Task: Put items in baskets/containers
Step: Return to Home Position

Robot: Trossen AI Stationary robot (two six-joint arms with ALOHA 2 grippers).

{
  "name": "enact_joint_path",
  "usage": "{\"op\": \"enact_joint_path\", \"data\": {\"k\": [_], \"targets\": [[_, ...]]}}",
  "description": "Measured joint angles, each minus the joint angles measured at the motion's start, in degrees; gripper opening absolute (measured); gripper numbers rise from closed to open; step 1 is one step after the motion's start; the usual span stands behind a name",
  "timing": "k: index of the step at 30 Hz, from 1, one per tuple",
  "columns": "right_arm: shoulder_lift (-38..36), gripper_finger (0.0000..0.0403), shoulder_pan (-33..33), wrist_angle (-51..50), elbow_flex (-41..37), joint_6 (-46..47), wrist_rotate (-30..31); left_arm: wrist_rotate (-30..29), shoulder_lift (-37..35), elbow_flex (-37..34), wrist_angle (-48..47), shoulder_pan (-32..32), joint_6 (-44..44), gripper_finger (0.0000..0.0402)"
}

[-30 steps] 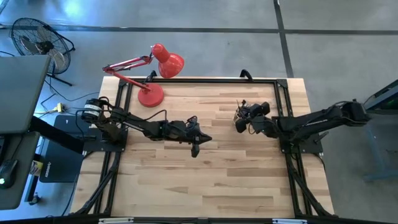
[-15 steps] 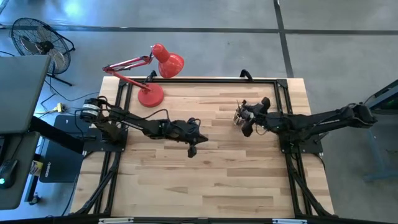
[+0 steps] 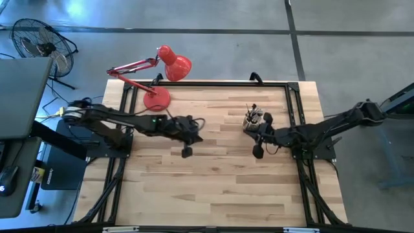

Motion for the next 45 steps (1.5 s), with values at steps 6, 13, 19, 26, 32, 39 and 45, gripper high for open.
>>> {"op": "enact_joint_path", "data": {"k": [6, 13, 19, 26, 32, 39, 45], "targets": [[3.62, 0.0014, 3.14, 2.8, 0.0, 0.99, -0.11, 1.99, -10.95, -13.55, 10.83, 3.11, 1.83, 0.0005], [6.22, 0.0005, 4.05, 2.59, 0.0, 3.18, -3.82, 7.57, -23.18, -28.48, 20.18, 7.35, -0.08, 0.0005], [6.31, 0.0002, 4.03, 2.6, 0.0, 3.93, -4.17, 8.56, -32.58, -37.1, 23.64, 7.57, -1.24, 0.0005], [6.31, 0.0002, 4.01, 2.58, 0.0, 4.07, -4.61, 10.49, -42.28, -45.75, 30.17, 7.57, -2.62, 0.0005], [6.31, 0.0004, 4.01, 2.33, 0.0, 4.07, -4.61, 13.7, -49.68, -48.08, 27.96, 7.54, -5.24, 0.0005], [6.32, 0.0004, 4.01, 1.66, -0.02, 4.08, -4.59, 16.59, -57.6, -48.19, 26.83, 7.54, -2.23, 0.0005], [6.32, 0.0002, 4.33, 1.2, -0.02, 4.23, -4.77, 17.37, -66.17, -48.23, 21.86, 7.54, -3.99, 0.0005]]}}
